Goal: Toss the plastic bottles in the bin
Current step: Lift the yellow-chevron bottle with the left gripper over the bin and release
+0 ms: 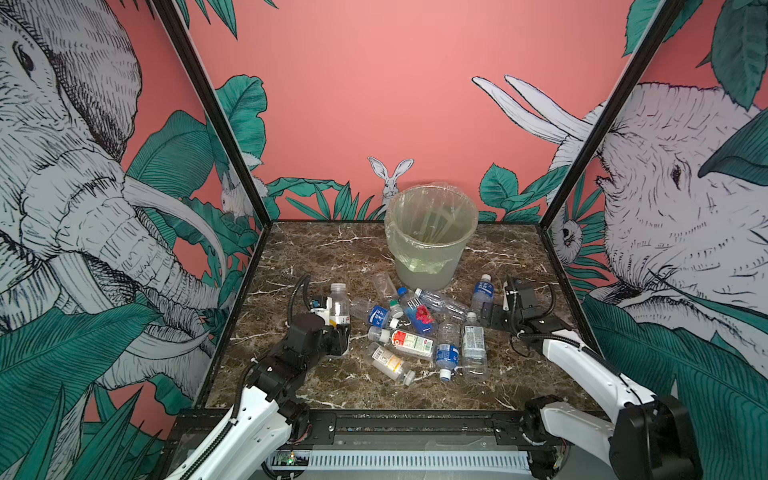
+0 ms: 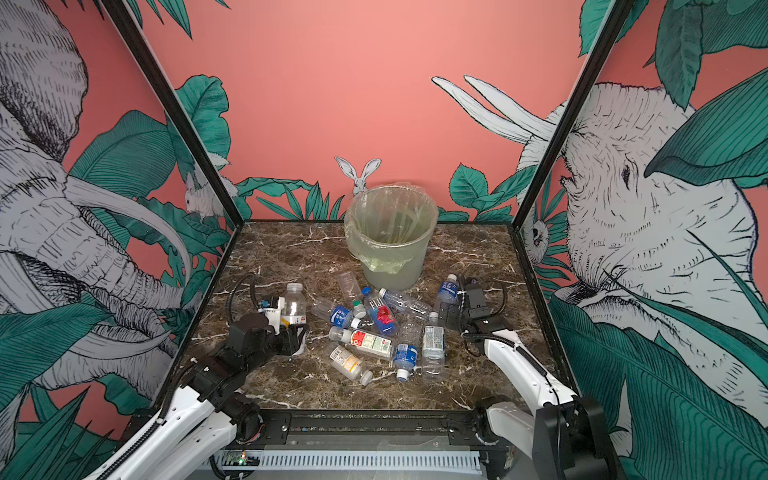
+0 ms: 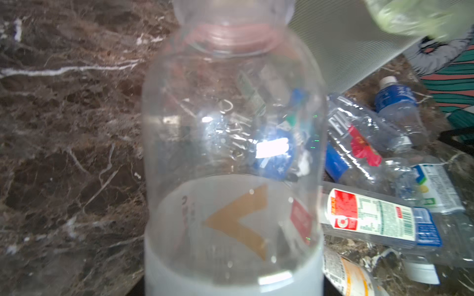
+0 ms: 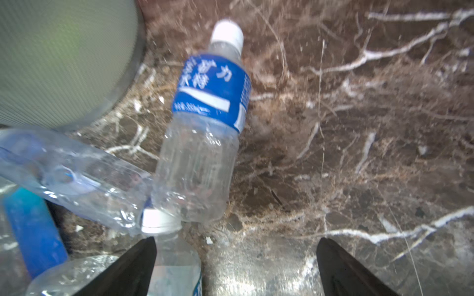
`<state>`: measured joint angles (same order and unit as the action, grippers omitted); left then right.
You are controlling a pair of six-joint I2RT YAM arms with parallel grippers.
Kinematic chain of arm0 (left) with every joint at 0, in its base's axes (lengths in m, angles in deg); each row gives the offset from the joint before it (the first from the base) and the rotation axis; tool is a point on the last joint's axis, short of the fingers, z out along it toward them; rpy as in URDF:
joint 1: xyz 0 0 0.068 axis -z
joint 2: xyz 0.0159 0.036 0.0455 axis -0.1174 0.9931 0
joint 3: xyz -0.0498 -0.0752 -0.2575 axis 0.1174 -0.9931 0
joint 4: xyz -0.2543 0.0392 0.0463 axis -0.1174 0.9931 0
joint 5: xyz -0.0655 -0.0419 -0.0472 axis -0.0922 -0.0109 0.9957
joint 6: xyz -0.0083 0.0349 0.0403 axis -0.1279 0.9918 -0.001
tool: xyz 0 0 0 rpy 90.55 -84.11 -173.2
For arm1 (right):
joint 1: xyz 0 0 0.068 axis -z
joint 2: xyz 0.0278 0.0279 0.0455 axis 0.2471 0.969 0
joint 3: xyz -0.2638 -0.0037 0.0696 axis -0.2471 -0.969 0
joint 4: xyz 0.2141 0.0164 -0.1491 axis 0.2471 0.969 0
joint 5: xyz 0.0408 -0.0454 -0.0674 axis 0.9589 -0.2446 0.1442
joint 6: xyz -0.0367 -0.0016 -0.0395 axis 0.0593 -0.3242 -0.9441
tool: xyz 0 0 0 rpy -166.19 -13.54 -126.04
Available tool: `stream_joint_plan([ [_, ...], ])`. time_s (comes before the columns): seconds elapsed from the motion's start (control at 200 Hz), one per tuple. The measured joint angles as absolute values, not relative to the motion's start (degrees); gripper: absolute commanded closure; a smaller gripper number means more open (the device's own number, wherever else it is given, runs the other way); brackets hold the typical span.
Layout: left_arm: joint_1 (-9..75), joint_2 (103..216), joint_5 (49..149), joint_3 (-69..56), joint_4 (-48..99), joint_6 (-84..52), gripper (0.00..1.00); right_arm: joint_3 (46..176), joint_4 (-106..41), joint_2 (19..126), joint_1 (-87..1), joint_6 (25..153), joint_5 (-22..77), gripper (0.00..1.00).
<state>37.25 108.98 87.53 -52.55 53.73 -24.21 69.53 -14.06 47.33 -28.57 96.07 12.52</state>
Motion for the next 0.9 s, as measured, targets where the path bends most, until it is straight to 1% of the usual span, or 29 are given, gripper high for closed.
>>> stream_joint_plan([
  [0.255, 37.25, 108.72, 90.91, -49.14, 50.62, -20.19, 0.49, 69.46, -16.12, 46.68, -28.57, 95.18, 13.44, 0.0],
  [0.36, 37.25, 110.2, 91.88, -45.36, 49.27, -18.7, 0.49, 69.46, -16.97, 45.24, -28.57, 94.98, 13.73, 0.0],
  [0.46, 37.25, 114.1, 93.1, -39.61, 47.54, -17.15, 0.49, 69.46, -17.56, 44.19, -28.57, 94.91, 13.88, 0.0],
  [0.565, 37.25, 121.0, 94.56, -31.55, 44.88, -15.6, 0.48, 69.48, -17.49, 43.77, -28.57, 94.74, 14.07, 0.0],
  [0.66, 37.25, 130.03, 96.62, -21.73, 42.3, -14.09, 0.47, 69.57, -17.04, 43.33, -28.57, 94.56, 14.32, 0.0],
  [0.8, 37.31, 148.94, 100.9, -1.76, 37.09, -12.62, 0.47, 70.53, -16.21, 42.13, -28.57, 94.32, 14.71, 0.0],
  [0.815, 37.31, 150.97, 101.27, 0.5, 36.74, -12.54, 0.45, 70.73, -16.21, 42.02, -28.57, 94.3, 14.75, 0.0],
  [0.83, 37.31, 153.04, 101.69, 2.77, 36.02, -12.51, 0.41, 70.91, -16.14, 41.98, -28.57, 94.28, 14.8, 0.0],
  [0.855, 37.35, 156.59, 102.39, 6.68, 35.19, -12.49, 0.28, 71.23, -16.05, 41.91, -28.57, 94.26, 14.86, 0.0],
  [0.88, 37.35, 160.04, 103.09, 10.38, 34.89, -12.32, 0.17, 71.52, -16.01, 41.89, -28.57, 94.28, 14.86, 0.0],
  [0.89, 37.35, 161.46, 103.5, 12.19, 34.6, -12.43, 0.1, 71.63, -16.01, 41.89, -28.57, 94.26, 14.88, 0.0],
  [0.9, 37.35, 163.47, 103.81, 14.29, 34.56, -12.34, 0.04, 71.78, -15.96, 41.89, -28.57, 94.26, 14.88, 0.0],
])
